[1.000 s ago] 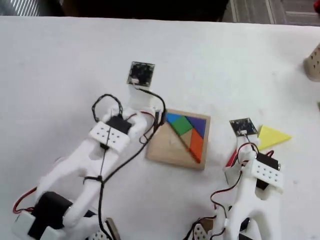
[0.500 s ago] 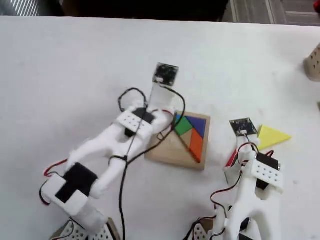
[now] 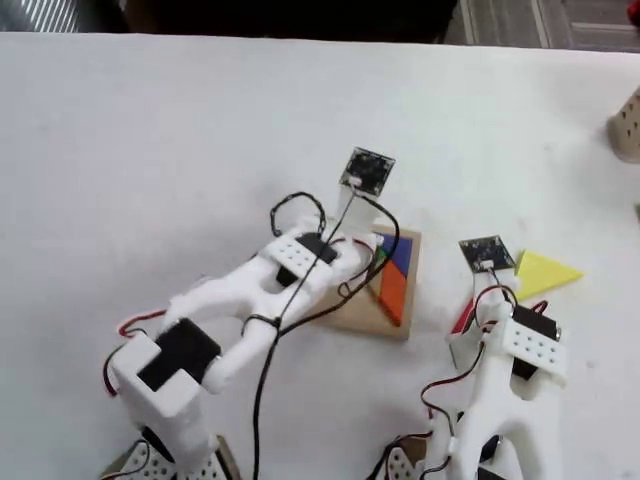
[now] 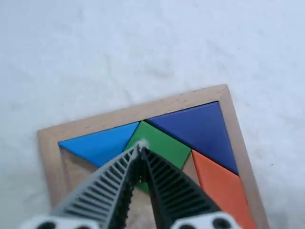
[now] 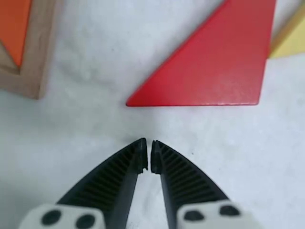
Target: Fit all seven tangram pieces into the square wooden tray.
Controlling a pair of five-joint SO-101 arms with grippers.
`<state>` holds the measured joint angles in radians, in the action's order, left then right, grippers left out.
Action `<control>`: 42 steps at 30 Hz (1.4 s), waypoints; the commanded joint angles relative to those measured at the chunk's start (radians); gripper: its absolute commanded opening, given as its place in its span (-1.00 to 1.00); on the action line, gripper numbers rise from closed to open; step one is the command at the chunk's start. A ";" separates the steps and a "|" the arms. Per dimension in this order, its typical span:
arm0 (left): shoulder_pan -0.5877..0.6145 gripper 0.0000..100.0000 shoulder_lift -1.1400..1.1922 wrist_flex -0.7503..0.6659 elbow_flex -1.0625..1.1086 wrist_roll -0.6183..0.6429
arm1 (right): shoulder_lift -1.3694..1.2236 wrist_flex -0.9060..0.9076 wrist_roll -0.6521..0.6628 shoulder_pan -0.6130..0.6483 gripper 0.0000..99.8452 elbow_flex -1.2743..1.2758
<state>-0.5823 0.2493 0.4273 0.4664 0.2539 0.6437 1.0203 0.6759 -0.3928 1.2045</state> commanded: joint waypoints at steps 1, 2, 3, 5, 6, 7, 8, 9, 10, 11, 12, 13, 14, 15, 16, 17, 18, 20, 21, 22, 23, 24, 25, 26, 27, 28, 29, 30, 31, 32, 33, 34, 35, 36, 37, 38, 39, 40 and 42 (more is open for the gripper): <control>-0.012 -0.96 -0.013 -0.011 -0.048 0.000 | 0.028 -0.013 0.009 0.004 -0.96 -0.005; -0.010 -0.96 -0.016 -0.009 -0.048 0.000 | 0.028 -0.013 0.009 0.004 -0.96 -0.005; -0.008 -0.96 -0.030 0.002 -0.048 0.000 | 0.028 -0.013 0.009 0.004 -0.96 -0.005; 0.007 -0.96 -0.085 0.048 -0.048 0.002 | 0.028 -0.013 0.009 0.004 -0.96 -0.005; 0.018 -0.96 -0.122 0.078 -0.048 0.000 | 0.028 -0.013 0.009 0.004 -0.96 -0.005; 0.033 -0.96 -0.162 0.112 -0.046 0.000 | 0.028 -0.013 0.009 0.004 -0.96 -0.005; 0.054 -0.96 -0.197 0.146 -0.046 0.000 | 0.028 -0.013 0.009 0.004 -0.96 -0.005; 0.081 -0.95 -0.228 0.172 -0.046 0.000 | 0.028 -0.013 0.009 0.004 -0.96 -0.005; 0.111 -0.95 -0.255 0.190 -0.046 0.000 | 0.028 -0.013 0.009 0.004 -0.96 -0.005; 0.147 -0.95 -0.272 0.201 -0.046 0.000 | 0.028 -0.013 0.008 0.004 -0.96 -0.005; 0.180 -0.95 -0.278 0.203 -0.046 0.000 | 0.028 -0.013 0.008 0.004 -0.96 -0.005; 0.216 -0.95 -0.277 0.203 -0.046 0.000 | 0.028 -0.013 0.008 0.002 -0.96 -0.005; 0.252 -0.95 -0.277 0.201 -0.048 0.000 | 0.028 -0.013 0.008 0.002 -0.96 -0.005; 0.286 -0.95 -0.277 0.201 -0.048 0.000 | 0.028 -0.013 0.008 0.002 -0.96 -0.005; 0.317 -0.95 -0.277 0.201 -0.048 0.000 | 0.028 -0.015 0.008 0.001 -0.96 -0.005; 0.344 -0.95 -0.277 0.201 -0.048 0.000 | 0.028 -0.021 0.008 -0.007 -0.96 -0.005; 0.369 -0.95 -0.277 0.189 -0.048 0.000 | 0.028 -0.027 0.002 -0.018 -0.96 -0.006; 0.409 -0.95 -0.274 0.155 -0.044 0.000 | 0.030 -0.035 -0.052 -0.035 -0.95 -0.012; 0.421 -0.95 -0.274 0.135 -0.029 -0.002 | 0.036 -0.036 -0.072 -0.035 -0.95 -0.017; 0.430 -0.95 -0.274 0.098 -0.005 -0.002 | 0.035 -0.033 -0.091 -0.036 -0.95 -0.034; 0.435 -0.95 -0.274 0.049 0.025 -0.002 | 0.028 -0.028 -0.104 -0.045 -0.95 -0.057; 0.437 -0.95 -0.274 -0.003 0.057 -0.002 | 0.028 -0.019 -0.117 -0.062 -0.94 -0.081; 0.433 -0.95 -0.274 -0.060 0.091 -0.002 | 0.028 -0.004 -0.140 -0.081 -0.91 -0.110; 0.430 -0.95 -0.274 -0.109 0.118 -0.002 | 0.028 0.018 -0.175 -0.093 -0.87 -0.146; 0.429 -0.95 -0.275 -0.144 0.137 -0.002 | 0.028 0.041 -0.219 -0.099 -0.81 -0.183; 0.423 -0.95 -0.277 -0.164 0.146 -0.002 | 0.028 0.064 -0.255 -0.102 -0.76 -0.219; 0.417 -0.95 -0.277 -0.167 0.146 -0.002 | 0.028 0.085 -0.285 -0.101 -0.71 -0.258; 0.414 -0.95 -0.277 -0.166 0.146 -0.002 | 0.028 0.102 -0.305 -0.099 -0.68 -0.293; 0.409 -0.95 -0.277 -0.166 0.146 -0.002 | 0.027 0.117 -0.324 -0.099 -0.67 -0.328; 0.409 -0.95 -0.277 -0.166 0.147 -0.002 | 0.027 0.130 -0.336 -0.099 -0.67 -0.358; 0.407 -0.95 -0.275 -0.166 0.147 -0.005 | 0.027 0.137 -0.350 -0.099 -0.67 -0.382; 0.407 -0.92 -0.275 -0.166 0.147 -0.021 | 0.027 0.143 -0.365 -0.099 -0.67 -0.402; 0.407 -0.87 -0.275 -0.164 0.150 -0.044 | 0.025 0.148 -0.373 -0.099 -0.67 -0.417; 0.407 -0.80 -0.275 -0.153 0.152 -0.057 | 0.016 0.148 -0.374 -0.099 -0.67 -0.430; 0.407 -0.73 -0.275 -0.129 0.146 -0.057 | -0.001 0.148 -0.376 -0.097 -0.66 -0.443; 0.407 -0.67 -0.275 -0.103 0.144 -0.049 | -0.027 0.148 -0.377 -0.091 -0.66 -0.457; 0.407 -0.61 -0.277 -0.083 0.138 -0.044 | -0.062 0.148 -0.377 -0.081 -0.66 -0.473; 0.407 -0.58 -0.277 -0.066 0.129 -0.044 | -0.105 0.148 -0.379 -0.070 -0.66 -0.483; 0.407 -0.57 -0.275 -0.061 0.126 -0.044 | -0.206 0.147 -0.381 -0.048 -0.66 -0.503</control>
<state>-0.1603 0.0299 0.3399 0.6229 0.2125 0.5378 1.1615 0.3061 -0.4726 0.7641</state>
